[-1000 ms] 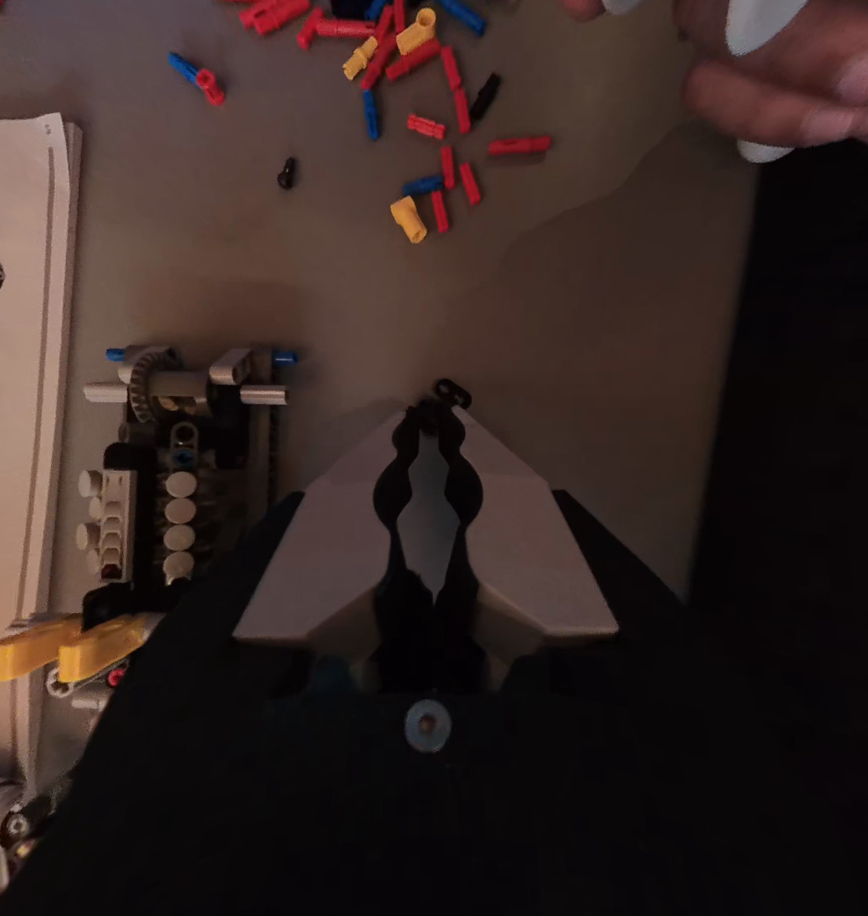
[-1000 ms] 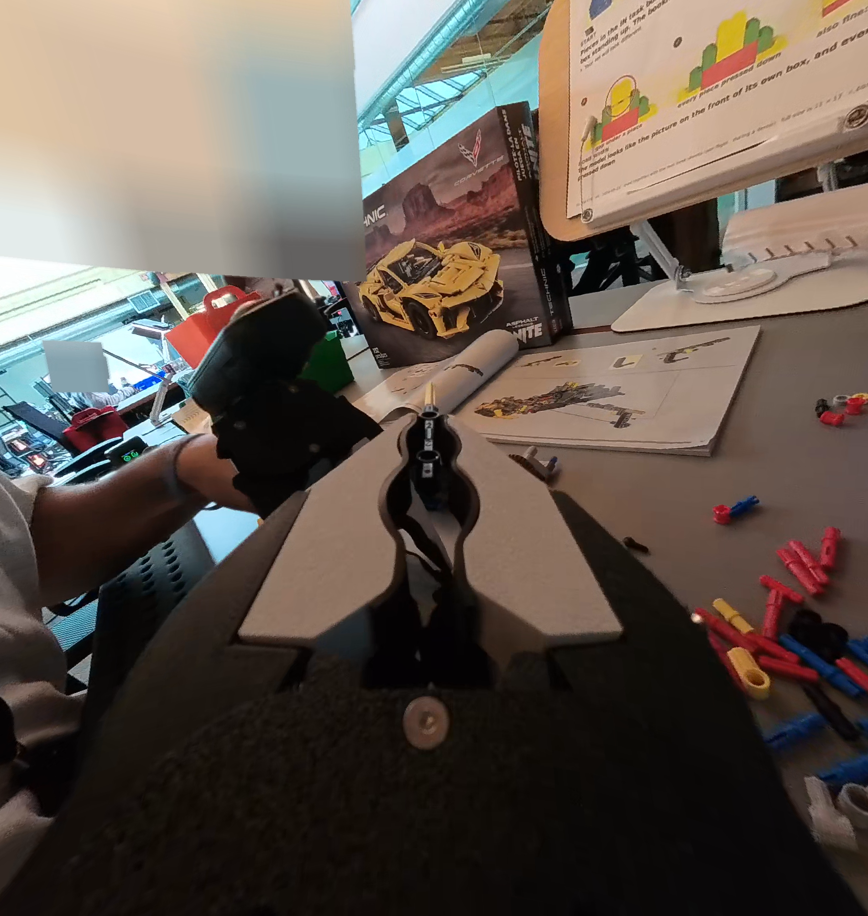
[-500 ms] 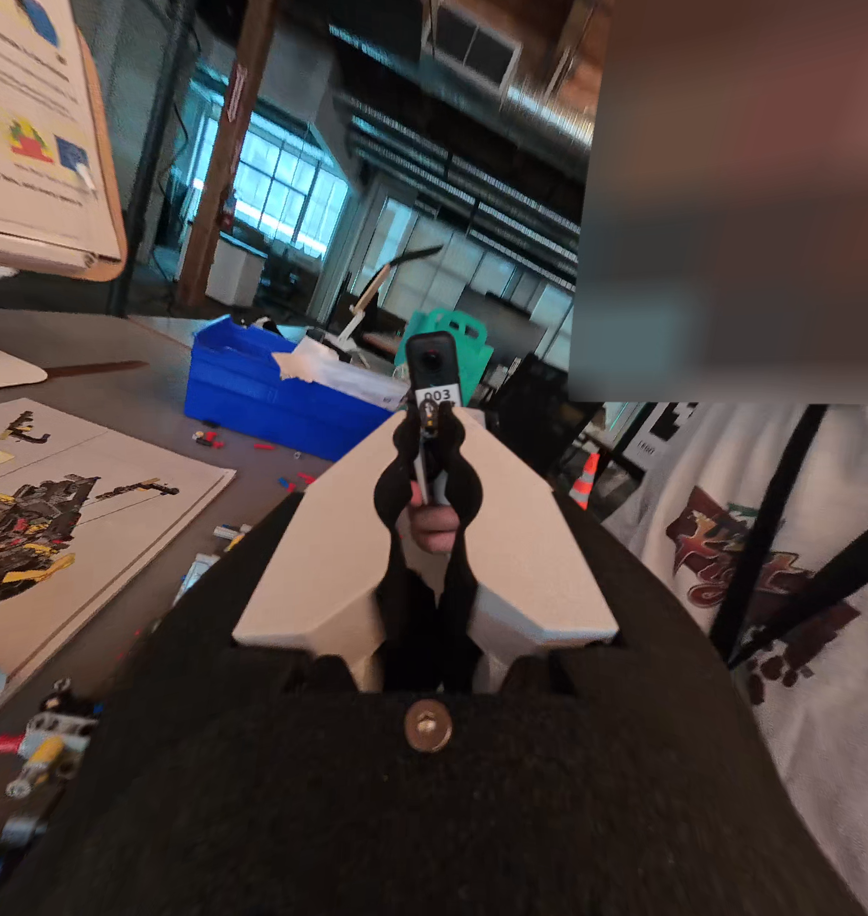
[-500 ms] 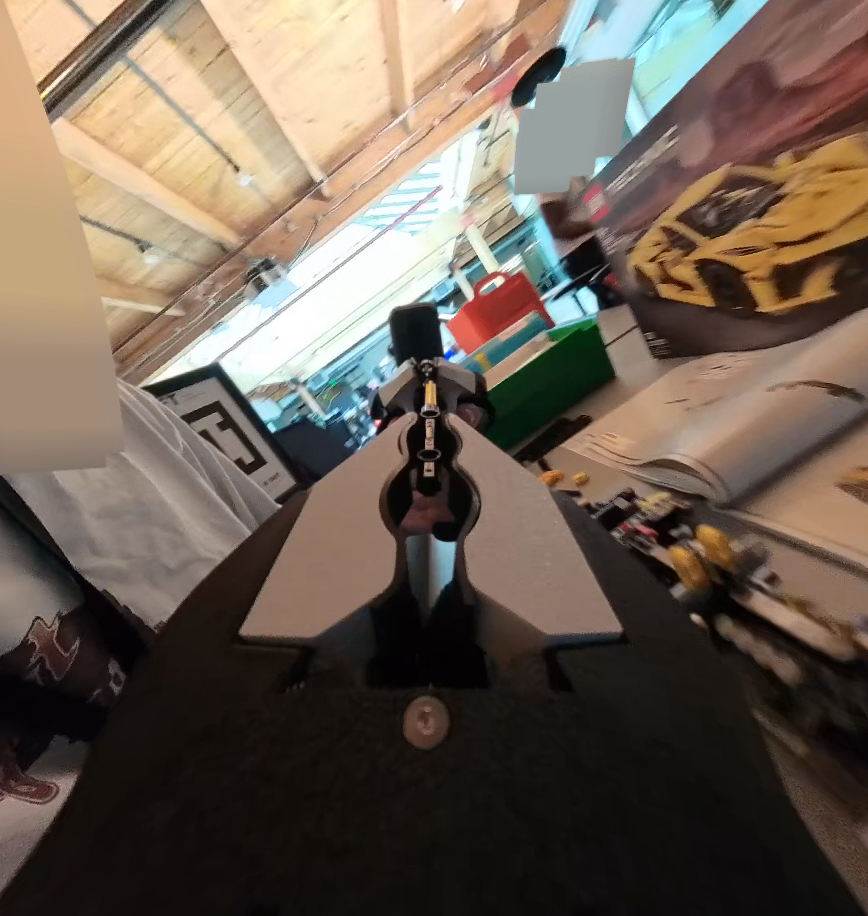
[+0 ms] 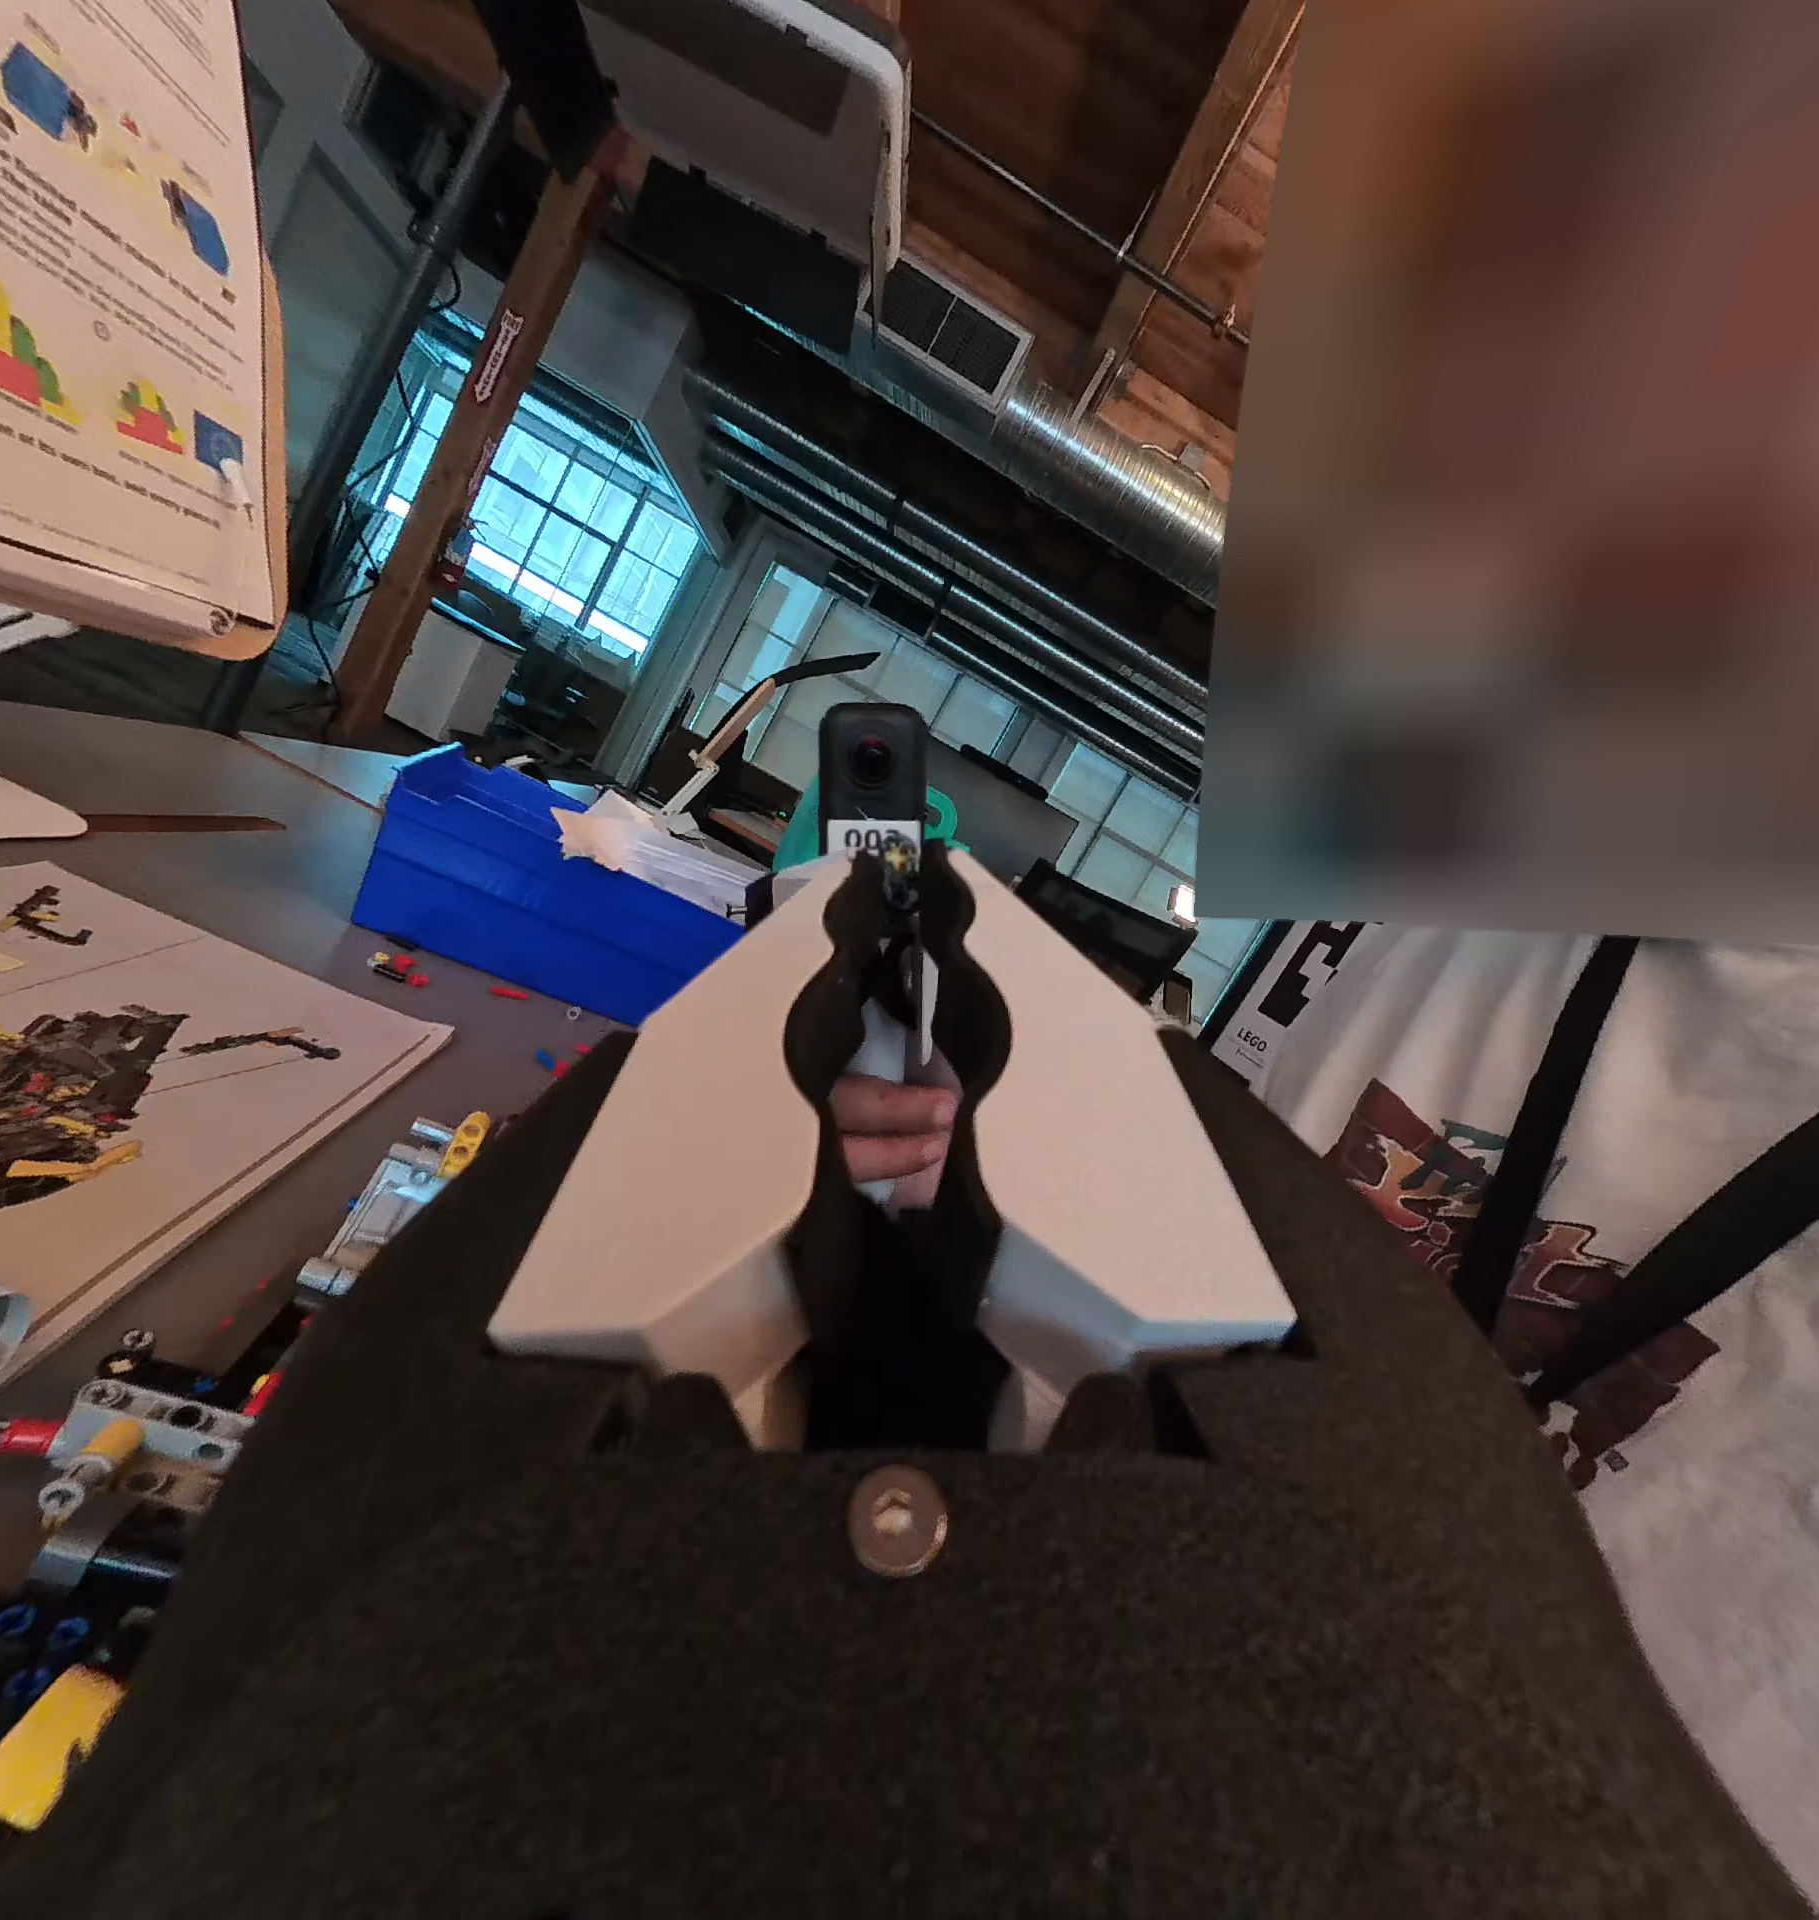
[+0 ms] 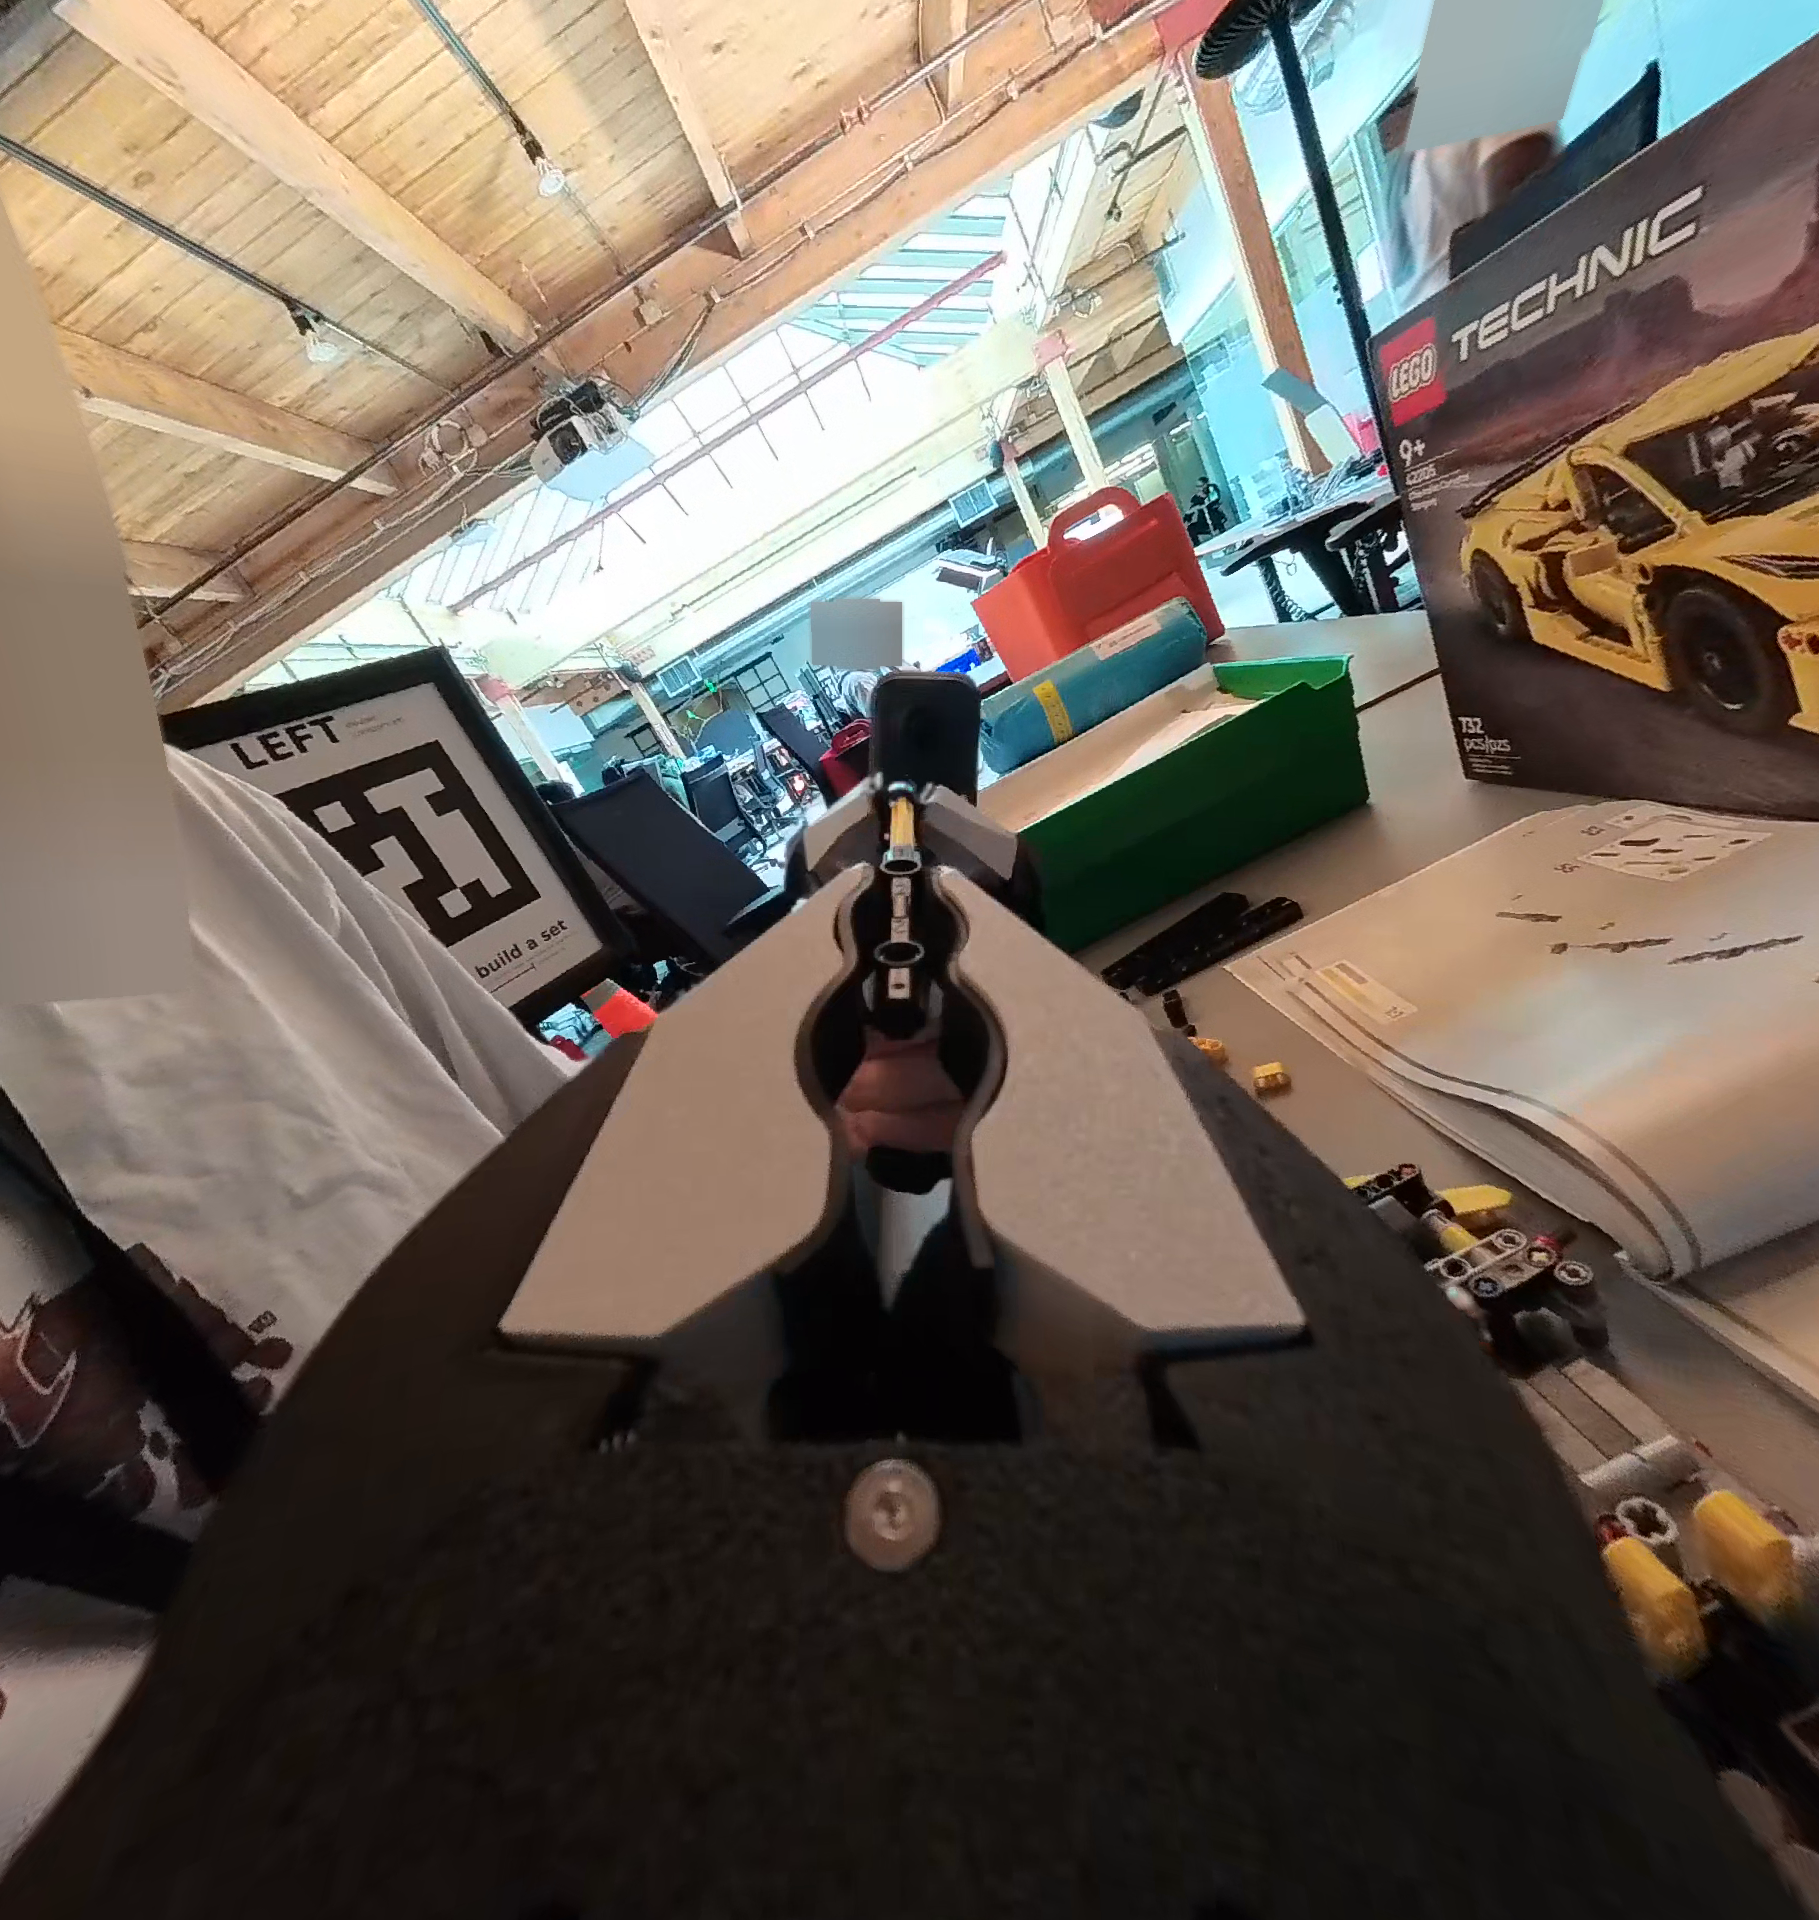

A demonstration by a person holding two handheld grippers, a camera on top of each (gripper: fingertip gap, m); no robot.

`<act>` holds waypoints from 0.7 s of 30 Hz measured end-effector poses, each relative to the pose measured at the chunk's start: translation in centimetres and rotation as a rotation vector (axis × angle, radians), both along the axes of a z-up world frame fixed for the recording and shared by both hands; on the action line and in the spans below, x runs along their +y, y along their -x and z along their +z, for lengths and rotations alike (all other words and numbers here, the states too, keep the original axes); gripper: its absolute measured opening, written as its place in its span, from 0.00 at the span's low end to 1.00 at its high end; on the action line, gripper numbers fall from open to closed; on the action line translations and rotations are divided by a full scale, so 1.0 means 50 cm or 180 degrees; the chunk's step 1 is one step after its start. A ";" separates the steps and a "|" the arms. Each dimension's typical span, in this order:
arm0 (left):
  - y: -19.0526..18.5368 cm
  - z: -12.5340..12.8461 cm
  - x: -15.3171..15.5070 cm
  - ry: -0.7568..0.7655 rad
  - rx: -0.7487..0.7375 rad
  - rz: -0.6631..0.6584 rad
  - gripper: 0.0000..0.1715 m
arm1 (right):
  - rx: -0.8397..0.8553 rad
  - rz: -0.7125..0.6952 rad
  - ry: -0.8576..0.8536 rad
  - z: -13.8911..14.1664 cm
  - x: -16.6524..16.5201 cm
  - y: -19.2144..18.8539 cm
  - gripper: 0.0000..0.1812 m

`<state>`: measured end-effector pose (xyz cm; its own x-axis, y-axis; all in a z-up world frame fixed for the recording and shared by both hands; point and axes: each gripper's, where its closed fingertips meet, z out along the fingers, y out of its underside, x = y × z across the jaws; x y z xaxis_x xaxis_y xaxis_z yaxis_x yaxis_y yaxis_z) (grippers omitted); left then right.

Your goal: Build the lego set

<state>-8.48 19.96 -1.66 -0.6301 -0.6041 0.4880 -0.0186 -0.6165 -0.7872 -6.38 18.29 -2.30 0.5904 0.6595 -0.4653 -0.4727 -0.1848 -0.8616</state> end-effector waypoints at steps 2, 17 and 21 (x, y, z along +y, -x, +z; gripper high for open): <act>-0.002 -0.008 0.001 -0.0001 0.0080 -0.0051 0.03 | -0.0094 -0.0032 0.0000 -0.006 0.001 -0.002 0.03; -0.012 -0.034 0.012 0.0202 0.0257 -0.0151 0.03 | -0.0184 -0.0081 0.0022 -0.030 0.008 -0.010 0.03; -0.011 -0.037 0.012 0.0142 0.0243 -0.0120 0.03 | -0.0123 -0.0055 0.0038 -0.033 0.009 -0.010 0.03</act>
<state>-7.92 20.55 -3.52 -0.6120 -0.5571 0.5613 -0.1013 -0.6487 -0.7543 -5.88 18.74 -3.94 0.6193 0.6436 -0.4497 -0.4422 -0.1874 -0.8771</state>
